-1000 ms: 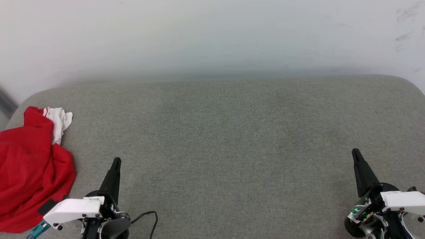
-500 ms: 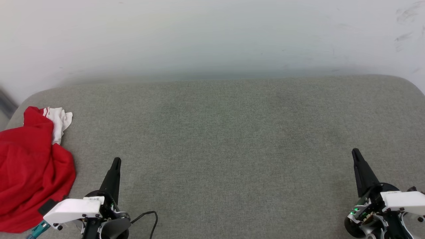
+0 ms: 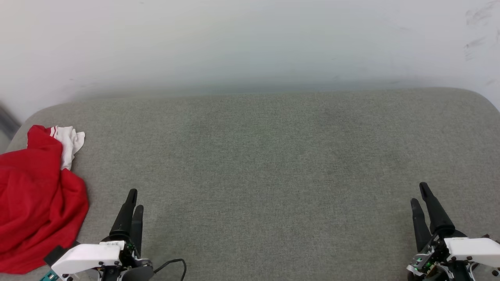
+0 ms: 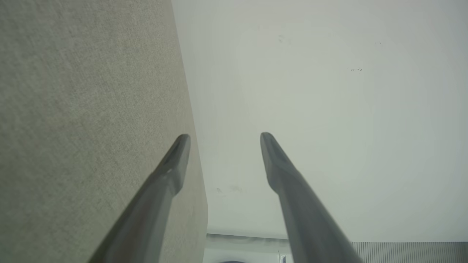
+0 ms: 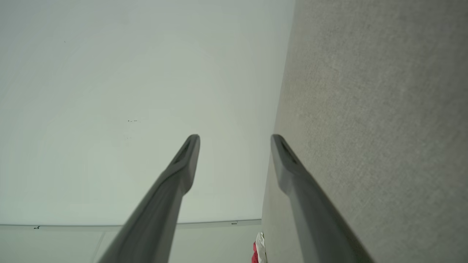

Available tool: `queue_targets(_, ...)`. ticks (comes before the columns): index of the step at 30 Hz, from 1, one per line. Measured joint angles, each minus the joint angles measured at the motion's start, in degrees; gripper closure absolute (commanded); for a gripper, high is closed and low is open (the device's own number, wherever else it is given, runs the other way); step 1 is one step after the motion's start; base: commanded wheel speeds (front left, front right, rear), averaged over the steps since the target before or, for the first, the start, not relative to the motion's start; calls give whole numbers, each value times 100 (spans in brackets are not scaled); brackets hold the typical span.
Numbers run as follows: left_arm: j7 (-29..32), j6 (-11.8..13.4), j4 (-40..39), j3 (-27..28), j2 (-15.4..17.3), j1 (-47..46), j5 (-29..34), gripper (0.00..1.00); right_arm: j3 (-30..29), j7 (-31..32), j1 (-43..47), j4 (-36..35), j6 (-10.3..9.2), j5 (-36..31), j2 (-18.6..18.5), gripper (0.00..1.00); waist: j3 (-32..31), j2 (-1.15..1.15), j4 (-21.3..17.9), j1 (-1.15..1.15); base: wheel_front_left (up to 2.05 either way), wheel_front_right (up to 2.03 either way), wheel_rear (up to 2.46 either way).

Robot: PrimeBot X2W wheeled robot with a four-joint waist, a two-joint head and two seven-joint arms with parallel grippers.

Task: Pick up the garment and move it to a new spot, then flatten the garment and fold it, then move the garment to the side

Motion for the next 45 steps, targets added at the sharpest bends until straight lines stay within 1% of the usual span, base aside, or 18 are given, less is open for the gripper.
queue_targets(6, -160, 11, -133, 105, 1, 10, 447, 0, -55, -177, 30, -146, 0, -521, 3, 0, 5, 0, -6, 0, 0, 0, 0)
queue_targets(11, -296, 123, -348, 119, 0, 11, 962, 0, -87, -297, 57, -358, 0, -1114, 4, 0, 11, 0, -10, 0, 0, 0, 0)
queue_targets(20, -499, 513, -760, -8, 2, 44, 2185, 0, -94, -509, 118, -789, 0, -2279, 7, 0, 25, 0, -10, 0, 0, 0, 0)
queue_targets(24, -593, 730, -884, -116, 2, 109, 2747, 0, -29, -606, 161, -971, 0, -2884, 7, 0, 31, 0, -9, 0, 0, 0, 0)
queue_targets(29, -699, 911, -999, -248, 3, 142, 3331, 0, 89, -699, 213, -1118, 0, -3593, 7, 0, 38, 0, -5, 0, 0, 0, 0)
queue_targets(37, -849, 1112, -1107, -419, 4, 236, 4211, 0, 196, -865, 311, -1268, 0, -4499, 7, 0, 48, 0, -2, 0, 0, 0, 0)
queue_targets(45, -1002, 1234, -1159, -600, 10, 272, 4981, 0, 244, -1002, 396, -1316, 0, -5245, 7, 0, 51, 0, 3, 0, 0, 0, 0)
